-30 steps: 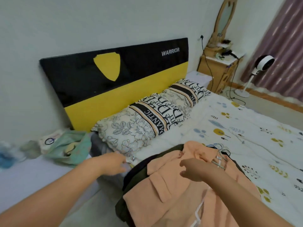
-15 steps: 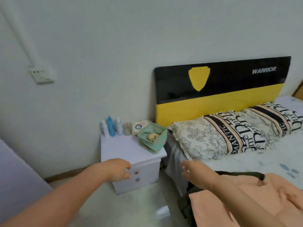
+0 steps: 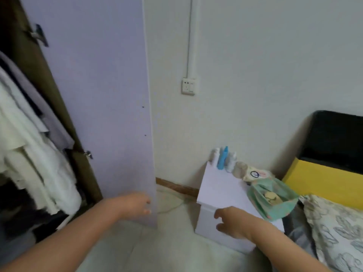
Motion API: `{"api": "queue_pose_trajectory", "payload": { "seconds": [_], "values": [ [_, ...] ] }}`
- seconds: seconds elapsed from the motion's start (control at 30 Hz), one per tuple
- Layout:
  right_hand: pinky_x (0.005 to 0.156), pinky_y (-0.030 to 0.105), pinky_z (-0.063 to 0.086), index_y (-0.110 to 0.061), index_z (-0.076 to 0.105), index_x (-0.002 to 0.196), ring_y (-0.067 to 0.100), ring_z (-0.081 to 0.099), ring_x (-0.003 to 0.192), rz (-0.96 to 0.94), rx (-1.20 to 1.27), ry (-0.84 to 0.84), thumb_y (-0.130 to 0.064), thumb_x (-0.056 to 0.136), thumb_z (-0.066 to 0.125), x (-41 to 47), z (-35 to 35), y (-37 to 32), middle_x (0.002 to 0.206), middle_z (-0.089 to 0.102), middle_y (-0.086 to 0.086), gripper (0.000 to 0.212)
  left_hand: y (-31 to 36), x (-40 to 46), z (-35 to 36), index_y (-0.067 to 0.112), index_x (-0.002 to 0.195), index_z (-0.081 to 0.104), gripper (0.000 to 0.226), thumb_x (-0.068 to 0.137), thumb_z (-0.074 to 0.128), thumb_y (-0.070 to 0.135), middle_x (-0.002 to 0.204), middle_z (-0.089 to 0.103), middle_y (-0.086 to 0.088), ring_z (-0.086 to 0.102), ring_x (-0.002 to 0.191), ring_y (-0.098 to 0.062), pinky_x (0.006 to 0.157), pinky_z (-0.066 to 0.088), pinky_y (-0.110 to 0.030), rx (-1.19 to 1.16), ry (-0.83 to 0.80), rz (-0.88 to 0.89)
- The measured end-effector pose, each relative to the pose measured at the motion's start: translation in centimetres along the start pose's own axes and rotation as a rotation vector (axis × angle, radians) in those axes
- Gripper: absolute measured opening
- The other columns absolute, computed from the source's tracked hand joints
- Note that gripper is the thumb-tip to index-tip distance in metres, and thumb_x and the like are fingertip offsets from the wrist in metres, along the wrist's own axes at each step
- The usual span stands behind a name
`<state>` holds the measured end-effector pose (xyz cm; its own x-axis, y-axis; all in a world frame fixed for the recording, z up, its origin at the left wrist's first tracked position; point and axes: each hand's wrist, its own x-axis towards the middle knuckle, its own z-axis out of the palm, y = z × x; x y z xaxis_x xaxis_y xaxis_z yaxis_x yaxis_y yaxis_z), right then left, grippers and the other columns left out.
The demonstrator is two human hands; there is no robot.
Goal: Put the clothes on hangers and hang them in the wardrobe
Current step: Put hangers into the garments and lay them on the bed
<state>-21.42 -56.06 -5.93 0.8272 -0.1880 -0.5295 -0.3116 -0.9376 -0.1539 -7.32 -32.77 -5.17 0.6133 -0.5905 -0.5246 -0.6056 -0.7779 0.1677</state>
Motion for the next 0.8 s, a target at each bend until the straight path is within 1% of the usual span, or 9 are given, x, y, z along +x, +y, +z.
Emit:
{"api": "queue_pose_trajectory", "payload": {
  "seconds": [0.07, 0.17, 0.2, 0.3, 0.4, 0.57, 0.63, 0.7, 0.8],
  "values": [
    [0.105, 0.029, 0.033, -0.019, 0.042, 0.138, 0.023, 0.043, 0.129, -0.091, -0.077, -0.006, -0.028, 0.097, 0.042, 1.3, -1.1, -2.4, 0.141, 0.045, 0.005, 0.042, -2.7, -2.1, 0.9, 0.011, 0.136, 0.040, 0.046, 0.098, 0.041, 0.035, 0.141, 0.043, -0.007, 0.042, 0.127, -0.021, 0.096, 0.034, -0.023, -0.063, 0.018, -0.095],
    [0.104, 0.030, 0.036, -0.018, 0.040, 0.139, 0.024, 0.044, 0.129, -0.224, -0.161, -0.008, -0.028, 0.097, 0.042, 3.2, -1.9, -6.4, 0.141, 0.044, 0.007, 0.044, -6.3, -5.8, 2.8, 0.012, 0.126, 0.048, 0.040, 0.096, 0.042, 0.037, 0.122, 0.052, -0.004, 0.050, 0.110, -0.019, 0.081, 0.036, -0.024, -0.148, 0.036, -0.227],
    [0.103, 0.029, 0.036, -0.018, 0.040, 0.139, 0.024, 0.044, 0.129, -0.268, -0.175, -0.013, -0.027, 0.097, 0.042, 3.8, -1.9, -7.8, 0.142, 0.044, 0.007, 0.044, -7.2, -7.1, 3.3, 0.012, 0.125, 0.049, 0.039, 0.096, 0.042, 0.038, 0.118, 0.052, -0.003, 0.050, 0.107, -0.018, 0.080, 0.037, -0.024, -0.185, 0.045, -0.268],
    [0.102, 0.026, 0.035, -0.019, 0.040, 0.139, 0.021, 0.043, 0.130, -0.376, -0.192, -0.047, -0.027, 0.096, 0.044, 5.3, -1.5, -12.6, 0.142, 0.044, 0.004, 0.044, -9.9, -11.2, 4.9, 0.014, 0.134, 0.044, 0.044, 0.097, 0.041, 0.037, 0.135, 0.047, -0.004, 0.047, 0.120, -0.017, 0.094, 0.039, -0.022, -0.306, 0.080, -0.381],
    [0.103, 0.027, 0.035, -0.021, 0.042, 0.137, 0.021, 0.041, 0.130, -0.469, -0.246, -0.075, -0.028, 0.094, 0.045, 6.1, -1.1, -17.9, 0.141, 0.045, 0.004, 0.044, -13.0, -15.0, 6.1, 0.017, 0.143, 0.034, 0.049, 0.098, 0.040, 0.036, 0.145, 0.038, -0.002, 0.040, 0.129, -0.016, 0.099, 0.034, -0.019, -0.418, 0.116, -0.476],
    [0.099, 0.027, 0.039, -0.022, 0.038, 0.141, 0.021, 0.045, 0.127, -0.567, -0.299, -0.076, -0.026, 0.096, 0.042, 6.6, -1.7, -27.3, 0.144, 0.041, 0.002, 0.045, -19.7, -20.2, 6.8, 0.011, 0.136, 0.041, 0.043, 0.099, 0.039, 0.033, 0.141, 0.043, -0.006, 0.042, 0.127, -0.019, 0.091, 0.035, -0.020, -0.483, 0.210, -0.598],
    [0.094, 0.026, 0.042, -0.020, 0.042, 0.137, 0.020, 0.051, 0.121, -0.597, -0.277, -0.054, -0.024, 0.097, 0.041, 6.6, -2.3, -31.1, 0.140, 0.045, 0.003, 0.040, -22.6, -21.7, 6.6, 0.010, 0.136, 0.041, 0.044, 0.099, 0.040, 0.032, 0.140, 0.044, -0.006, 0.043, 0.127, -0.018, 0.094, 0.036, -0.020, -0.515, 0.248, -0.618],
    [0.097, 0.025, 0.039, -0.016, 0.045, 0.134, 0.020, 0.049, 0.122, -0.641, -0.257, -0.021, -0.024, 0.098, 0.040, 6.6, -3.1, -34.7, 0.137, 0.047, 0.004, 0.037, -25.2, -22.7, 5.8, 0.011, 0.140, 0.038, 0.046, 0.099, 0.040, 0.032, 0.142, 0.043, -0.005, 0.042, 0.129, -0.016, 0.098, 0.035, -0.019, -0.531, 0.288, -0.641],
    [0.095, 0.019, 0.037, -0.016, 0.045, 0.134, 0.018, 0.049, 0.120, -0.702, -0.205, 0.060, -0.023, 0.099, 0.038, 7.0, -4.1, -39.1, 0.135, 0.049, 0.002, 0.036, -28.8, -23.1, 4.2, 0.012, 0.138, 0.041, 0.045, 0.098, 0.042, 0.032, 0.138, 0.047, -0.004, 0.046, 0.124, -0.016, 0.095, 0.037, -0.019, -0.536, 0.359, -0.670]
  ]
}}
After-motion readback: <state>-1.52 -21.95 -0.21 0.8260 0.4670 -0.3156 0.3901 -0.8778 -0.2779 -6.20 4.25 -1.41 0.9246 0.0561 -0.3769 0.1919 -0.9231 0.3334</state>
